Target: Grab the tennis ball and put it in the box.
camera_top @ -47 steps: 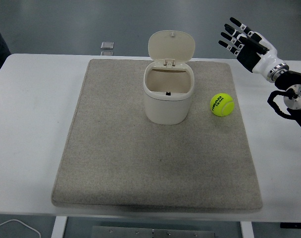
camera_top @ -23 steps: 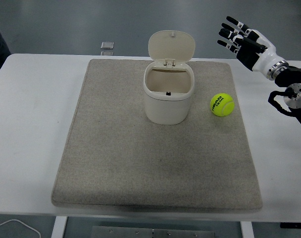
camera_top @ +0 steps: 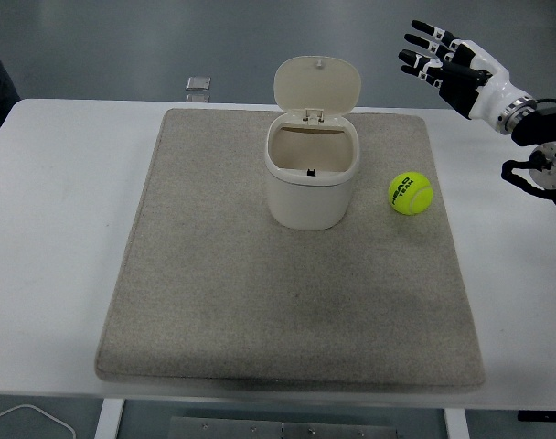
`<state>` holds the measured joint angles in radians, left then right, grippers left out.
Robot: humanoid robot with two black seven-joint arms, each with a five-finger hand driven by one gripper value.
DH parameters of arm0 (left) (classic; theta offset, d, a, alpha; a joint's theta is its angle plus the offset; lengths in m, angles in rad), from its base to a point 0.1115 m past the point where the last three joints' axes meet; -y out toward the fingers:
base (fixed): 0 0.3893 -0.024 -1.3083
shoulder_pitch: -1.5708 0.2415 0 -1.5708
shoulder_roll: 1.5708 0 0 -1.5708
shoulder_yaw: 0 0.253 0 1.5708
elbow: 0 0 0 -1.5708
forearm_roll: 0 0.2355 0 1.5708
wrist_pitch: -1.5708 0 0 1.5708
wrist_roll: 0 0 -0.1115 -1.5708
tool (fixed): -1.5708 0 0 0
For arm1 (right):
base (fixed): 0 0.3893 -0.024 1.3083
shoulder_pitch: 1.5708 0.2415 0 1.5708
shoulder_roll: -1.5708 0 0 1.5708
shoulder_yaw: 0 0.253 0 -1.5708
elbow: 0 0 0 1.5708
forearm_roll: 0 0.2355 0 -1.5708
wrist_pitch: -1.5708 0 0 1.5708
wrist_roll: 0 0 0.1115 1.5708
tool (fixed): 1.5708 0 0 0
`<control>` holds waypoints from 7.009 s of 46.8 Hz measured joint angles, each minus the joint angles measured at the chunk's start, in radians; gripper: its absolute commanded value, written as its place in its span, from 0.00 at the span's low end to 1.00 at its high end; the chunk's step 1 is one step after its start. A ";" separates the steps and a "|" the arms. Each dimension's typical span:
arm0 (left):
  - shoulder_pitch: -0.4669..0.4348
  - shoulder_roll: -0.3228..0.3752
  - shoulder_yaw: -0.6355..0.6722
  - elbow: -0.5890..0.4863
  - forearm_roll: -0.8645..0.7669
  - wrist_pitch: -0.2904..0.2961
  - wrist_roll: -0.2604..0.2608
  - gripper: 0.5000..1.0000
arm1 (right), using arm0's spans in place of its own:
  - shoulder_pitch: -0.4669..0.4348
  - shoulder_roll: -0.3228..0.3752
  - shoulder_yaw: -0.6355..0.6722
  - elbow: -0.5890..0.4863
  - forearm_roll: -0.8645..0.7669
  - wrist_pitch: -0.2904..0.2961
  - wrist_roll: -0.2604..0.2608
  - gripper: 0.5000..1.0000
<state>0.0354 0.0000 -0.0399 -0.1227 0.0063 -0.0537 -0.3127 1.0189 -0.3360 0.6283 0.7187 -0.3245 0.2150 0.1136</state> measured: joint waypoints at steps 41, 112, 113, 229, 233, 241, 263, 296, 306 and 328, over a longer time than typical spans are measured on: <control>0.000 0.000 0.000 0.000 0.000 0.000 0.000 0.98 | 0.160 -0.130 -0.337 0.029 -0.444 0.017 0.033 0.83; 0.000 0.000 0.000 0.000 0.000 0.000 0.000 0.98 | 0.099 -0.219 -0.492 0.253 -0.938 -0.001 0.081 0.83; 0.000 0.000 0.000 0.000 0.000 0.000 0.000 0.98 | 0.097 -0.216 -0.492 0.253 -0.938 -0.005 0.081 0.83; 0.000 0.000 0.000 0.000 0.000 0.000 0.001 0.98 | 0.131 -0.211 -0.473 0.271 -0.870 0.066 0.074 0.79; 0.000 0.000 0.000 0.000 0.000 0.000 0.000 0.98 | 0.151 -0.236 -0.473 0.285 -0.870 0.103 0.074 0.79; 0.000 0.000 0.000 0.000 0.000 0.000 0.000 0.98 | 0.175 -0.277 -0.474 0.298 -0.870 0.146 0.073 0.79; 0.000 0.000 0.000 0.000 0.000 0.000 0.000 0.98 | 0.154 -0.347 -0.488 0.329 -0.896 0.134 0.073 0.79; 0.000 0.000 0.000 0.000 0.000 0.000 0.000 0.98 | 0.070 -0.302 -0.490 0.323 -0.916 0.008 0.074 0.79; 0.000 0.000 0.000 0.000 0.000 0.000 0.000 0.98 | 0.064 -0.293 -0.489 0.323 -0.915 -0.002 0.075 0.79; 0.000 0.000 0.000 0.000 0.000 0.000 0.000 0.98 | 0.055 -0.235 -0.476 0.315 -0.909 -0.043 0.077 0.79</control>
<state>0.0352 0.0000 -0.0397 -0.1227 0.0061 -0.0537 -0.3127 1.0743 -0.5715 0.1520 1.0341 -1.2330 0.1720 0.1902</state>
